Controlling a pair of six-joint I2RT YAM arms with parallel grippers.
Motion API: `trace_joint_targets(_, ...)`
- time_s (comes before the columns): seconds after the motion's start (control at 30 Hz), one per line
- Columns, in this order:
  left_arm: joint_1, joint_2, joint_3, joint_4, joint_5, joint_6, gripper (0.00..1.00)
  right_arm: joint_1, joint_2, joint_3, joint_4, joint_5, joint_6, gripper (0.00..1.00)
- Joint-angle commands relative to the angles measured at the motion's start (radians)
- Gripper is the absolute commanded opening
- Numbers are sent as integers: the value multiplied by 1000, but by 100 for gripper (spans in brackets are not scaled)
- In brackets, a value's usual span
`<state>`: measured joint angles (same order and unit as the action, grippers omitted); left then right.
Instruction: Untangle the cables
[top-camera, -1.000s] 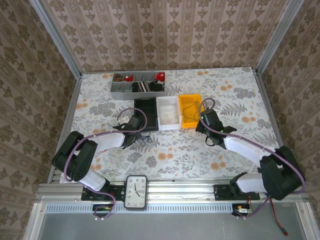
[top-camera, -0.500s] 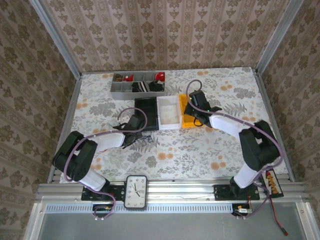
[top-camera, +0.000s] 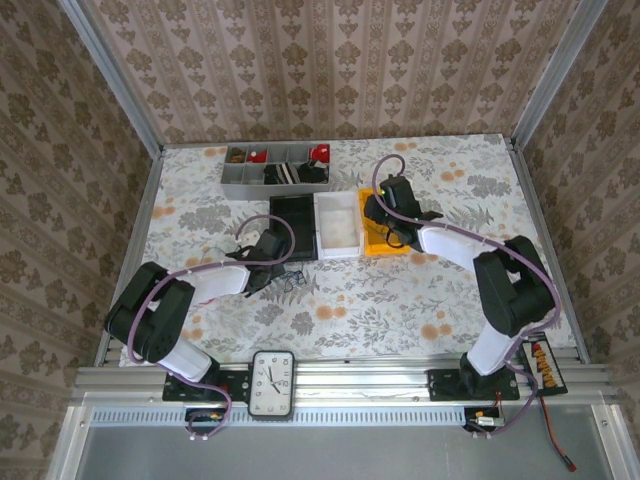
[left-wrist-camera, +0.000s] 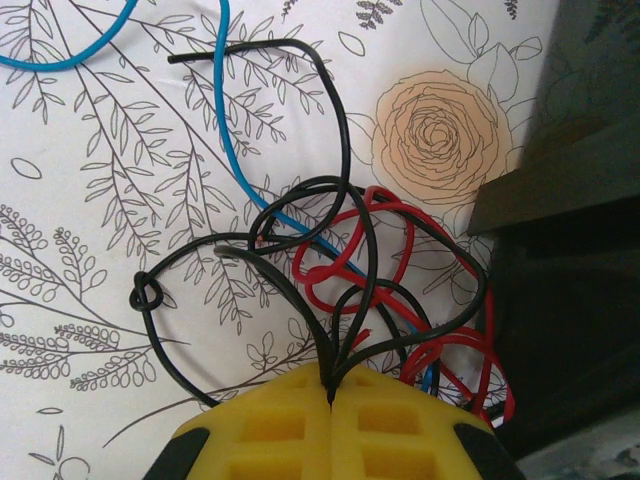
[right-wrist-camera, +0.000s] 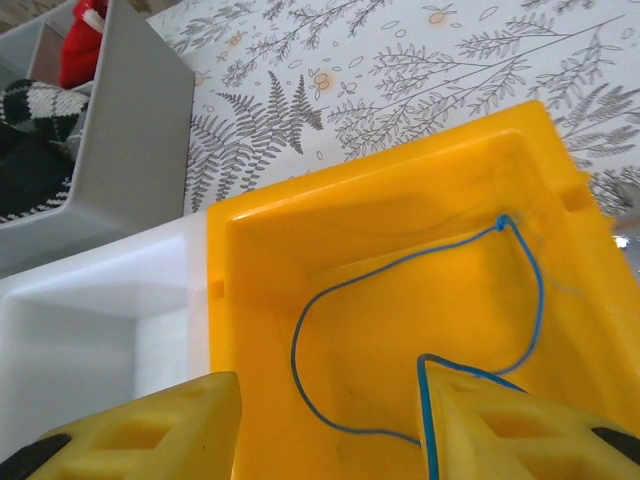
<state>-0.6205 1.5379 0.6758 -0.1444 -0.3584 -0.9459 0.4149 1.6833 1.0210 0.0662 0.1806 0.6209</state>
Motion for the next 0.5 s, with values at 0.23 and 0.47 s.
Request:
trace_joint_targets(0.23,3,-21,-13,-10,-10,-9,0,13,-52,-97,58,-3,29,49)
trace_joint_targets(0.47,4,-15,-7,-32,-19,-24,0,13,-84,-110,34,-3,14,48)
